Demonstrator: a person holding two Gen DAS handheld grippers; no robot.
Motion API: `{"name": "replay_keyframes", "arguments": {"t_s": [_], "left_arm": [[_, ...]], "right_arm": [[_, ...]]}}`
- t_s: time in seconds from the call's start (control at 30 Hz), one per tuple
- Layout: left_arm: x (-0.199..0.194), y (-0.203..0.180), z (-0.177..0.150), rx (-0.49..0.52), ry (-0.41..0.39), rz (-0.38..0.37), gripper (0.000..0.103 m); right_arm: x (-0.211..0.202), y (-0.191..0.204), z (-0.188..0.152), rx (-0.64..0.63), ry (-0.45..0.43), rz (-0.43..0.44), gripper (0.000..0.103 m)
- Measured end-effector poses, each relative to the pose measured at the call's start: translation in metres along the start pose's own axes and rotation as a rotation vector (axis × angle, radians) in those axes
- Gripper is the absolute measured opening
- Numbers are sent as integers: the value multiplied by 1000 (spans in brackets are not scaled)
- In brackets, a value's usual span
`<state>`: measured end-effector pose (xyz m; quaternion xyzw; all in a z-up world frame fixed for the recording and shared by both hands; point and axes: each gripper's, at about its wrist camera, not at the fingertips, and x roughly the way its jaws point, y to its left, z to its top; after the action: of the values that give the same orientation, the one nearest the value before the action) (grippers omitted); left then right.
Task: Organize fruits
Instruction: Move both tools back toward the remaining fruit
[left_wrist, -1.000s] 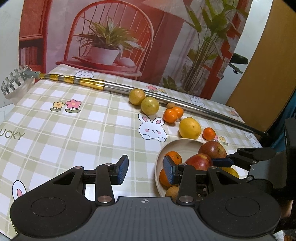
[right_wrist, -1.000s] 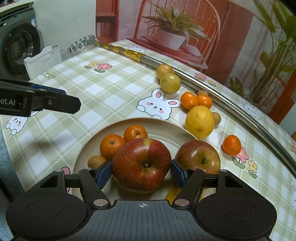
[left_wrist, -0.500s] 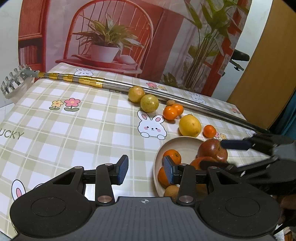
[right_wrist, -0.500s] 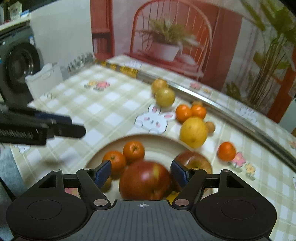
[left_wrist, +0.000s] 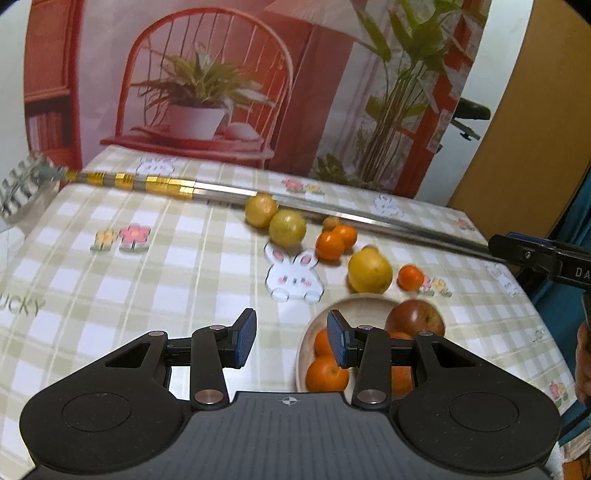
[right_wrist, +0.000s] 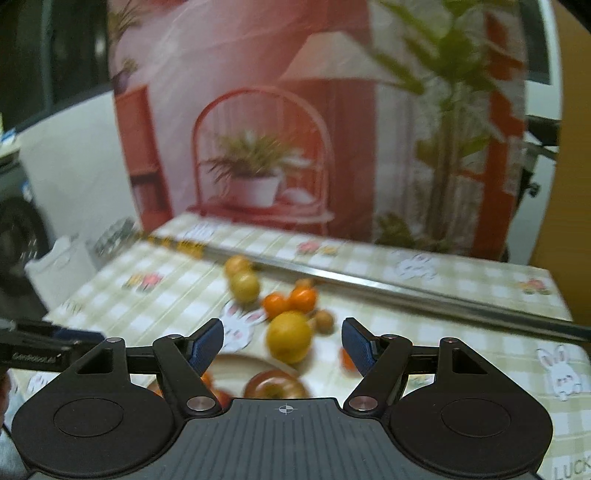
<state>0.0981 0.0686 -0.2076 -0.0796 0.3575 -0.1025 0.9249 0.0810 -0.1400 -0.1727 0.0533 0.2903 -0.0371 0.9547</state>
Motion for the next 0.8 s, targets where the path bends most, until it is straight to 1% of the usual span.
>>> {"name": "replay_keyframes", "arguments": {"t_s": [0.17, 0.33, 0.47, 0.63, 0.7, 0.8], "left_arm": [[0, -4, 32, 33, -28, -6, 44], [24, -15, 58, 69, -8, -36, 43], [60, -37, 69, 141, 14, -30, 44], [118, -56, 76, 208, 69, -20, 44], [139, -57, 78, 192, 106, -33, 44], [166, -51, 80, 128, 160, -49, 44]], "right_arm": [[-10, -32, 11, 42, -68, -31, 67], [-7, -59, 18, 88, -107, -35, 67], [5, -74, 15, 122, -105, -41, 67], [22, -92, 5, 191, -81, -26, 67], [26, -98, 0, 215, -72, -21, 67], [30, -105, -6, 236, -62, -22, 67]]}}
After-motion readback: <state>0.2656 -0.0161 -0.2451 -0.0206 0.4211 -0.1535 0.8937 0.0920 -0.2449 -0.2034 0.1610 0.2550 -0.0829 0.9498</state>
